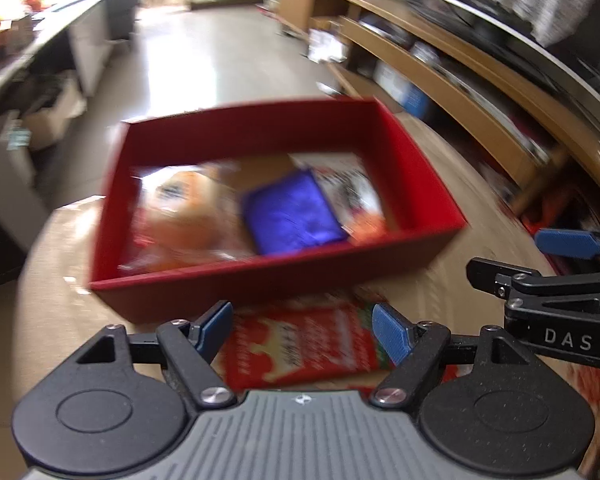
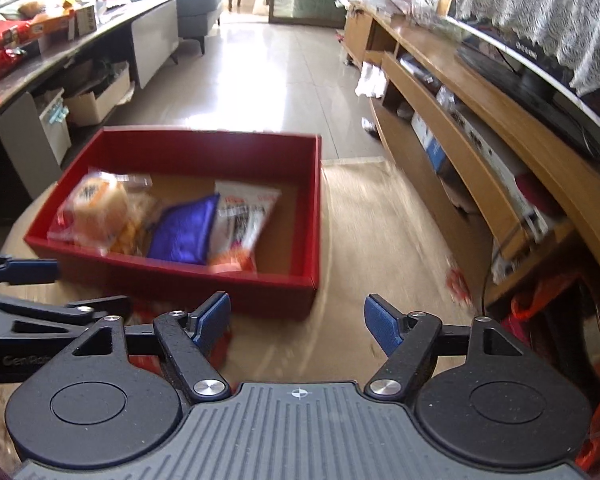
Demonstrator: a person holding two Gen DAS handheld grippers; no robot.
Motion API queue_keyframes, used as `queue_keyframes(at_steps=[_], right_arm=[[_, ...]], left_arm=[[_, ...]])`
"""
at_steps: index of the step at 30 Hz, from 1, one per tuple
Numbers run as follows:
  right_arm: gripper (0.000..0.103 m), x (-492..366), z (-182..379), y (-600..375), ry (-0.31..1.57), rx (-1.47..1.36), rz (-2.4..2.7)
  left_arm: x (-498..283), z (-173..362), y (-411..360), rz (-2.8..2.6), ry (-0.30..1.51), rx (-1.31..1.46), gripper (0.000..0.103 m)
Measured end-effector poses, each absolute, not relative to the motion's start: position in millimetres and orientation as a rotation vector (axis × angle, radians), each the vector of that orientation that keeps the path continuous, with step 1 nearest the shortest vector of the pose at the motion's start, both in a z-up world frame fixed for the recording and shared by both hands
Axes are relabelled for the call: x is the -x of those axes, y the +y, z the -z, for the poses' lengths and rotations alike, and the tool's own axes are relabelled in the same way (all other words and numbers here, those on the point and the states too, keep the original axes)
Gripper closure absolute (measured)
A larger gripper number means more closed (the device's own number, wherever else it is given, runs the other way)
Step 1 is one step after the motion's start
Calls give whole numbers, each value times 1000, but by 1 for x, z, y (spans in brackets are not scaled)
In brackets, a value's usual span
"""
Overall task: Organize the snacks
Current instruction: 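Open both tools and move them back toward the loose snacks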
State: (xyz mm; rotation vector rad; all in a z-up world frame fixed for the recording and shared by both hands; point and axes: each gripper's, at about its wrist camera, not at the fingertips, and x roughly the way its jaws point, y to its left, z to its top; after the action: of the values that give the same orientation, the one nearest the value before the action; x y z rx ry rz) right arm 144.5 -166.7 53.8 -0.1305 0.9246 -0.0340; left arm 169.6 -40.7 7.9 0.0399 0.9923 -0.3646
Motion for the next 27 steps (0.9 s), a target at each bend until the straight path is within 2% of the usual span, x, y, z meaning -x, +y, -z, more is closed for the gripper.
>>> queue_keyframes(at_steps=[16,22,27], right_arm=[[23,-130,-31,-193,1024,90,18],[23,-130,-26,-193,1043,88,9],[23,-125,-29,-191,1039,86,-6]], left_arm=[[-201,27,-89,731,1045,-252,29],[-194,36,-91,782,1012,-368,22],[-191,43,-77,770,1070,-289,21]])
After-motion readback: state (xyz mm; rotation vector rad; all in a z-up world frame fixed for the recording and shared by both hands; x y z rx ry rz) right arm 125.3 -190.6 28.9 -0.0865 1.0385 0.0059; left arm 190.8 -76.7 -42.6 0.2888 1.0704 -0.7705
